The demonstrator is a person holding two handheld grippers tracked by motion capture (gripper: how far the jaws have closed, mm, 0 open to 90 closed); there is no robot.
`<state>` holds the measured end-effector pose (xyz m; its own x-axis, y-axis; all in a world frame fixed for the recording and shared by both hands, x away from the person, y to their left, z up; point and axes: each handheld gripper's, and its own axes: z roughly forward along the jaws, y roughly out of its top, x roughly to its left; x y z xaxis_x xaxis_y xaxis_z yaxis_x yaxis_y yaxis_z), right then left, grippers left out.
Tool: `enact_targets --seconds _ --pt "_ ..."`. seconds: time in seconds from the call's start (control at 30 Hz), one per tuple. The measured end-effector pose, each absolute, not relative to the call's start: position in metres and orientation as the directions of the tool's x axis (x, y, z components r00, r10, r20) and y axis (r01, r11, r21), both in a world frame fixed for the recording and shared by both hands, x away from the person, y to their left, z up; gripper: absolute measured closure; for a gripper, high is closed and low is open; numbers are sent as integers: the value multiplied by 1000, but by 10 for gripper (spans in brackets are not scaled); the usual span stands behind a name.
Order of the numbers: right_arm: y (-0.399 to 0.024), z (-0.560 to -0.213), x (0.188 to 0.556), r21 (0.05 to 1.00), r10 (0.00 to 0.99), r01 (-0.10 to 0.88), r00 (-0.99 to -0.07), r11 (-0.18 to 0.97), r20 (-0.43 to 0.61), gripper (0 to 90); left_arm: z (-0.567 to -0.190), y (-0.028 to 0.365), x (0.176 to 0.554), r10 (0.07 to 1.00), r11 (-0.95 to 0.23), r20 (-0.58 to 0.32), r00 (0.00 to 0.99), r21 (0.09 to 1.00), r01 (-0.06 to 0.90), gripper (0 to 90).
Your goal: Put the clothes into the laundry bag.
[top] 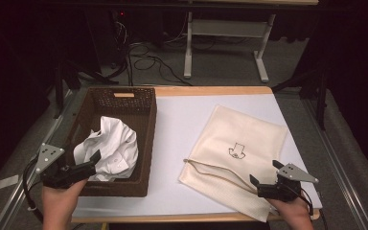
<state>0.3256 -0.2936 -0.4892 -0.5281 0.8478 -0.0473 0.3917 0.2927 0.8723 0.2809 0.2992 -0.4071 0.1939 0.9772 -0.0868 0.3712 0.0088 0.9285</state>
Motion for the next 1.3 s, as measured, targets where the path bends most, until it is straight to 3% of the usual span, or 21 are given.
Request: enact_targets --seconds 0.4,0.5,0.67,0.77,0.9,1.07,1.3 --pt "-290 -489 325 870 839 387 -542 306 -54 2 -404 293 292 976 -4 -81 201 922 387 74" --pt "-294 -489 325 872 841 388 -539 297 -47 2 -399 286 310 974 -54 -47 223 904 425 147" --pt "-296 -488 325 873 838 387 -544 296 -42 2 -400 281 340 977 -109 -3 213 853 511 143" --pt "-294 -488 325 874 832 384 -553 299 -42 2 -404 280 366 973 -102 -47 226 791 604 98" --pt "-293 -488 324 872 830 388 -556 298 -36 2 -409 276 384 972 -136 -40 233 712 689 15" --pt "-293 -488 324 871 829 390 -558 298 -34 3 -425 271 400 967 -175 -63 245 533 828 5" --pt "-292 -488 324 871 823 382 -567 310 -45 3 -444 273 407 965 -207 -75 252 378 903 3"
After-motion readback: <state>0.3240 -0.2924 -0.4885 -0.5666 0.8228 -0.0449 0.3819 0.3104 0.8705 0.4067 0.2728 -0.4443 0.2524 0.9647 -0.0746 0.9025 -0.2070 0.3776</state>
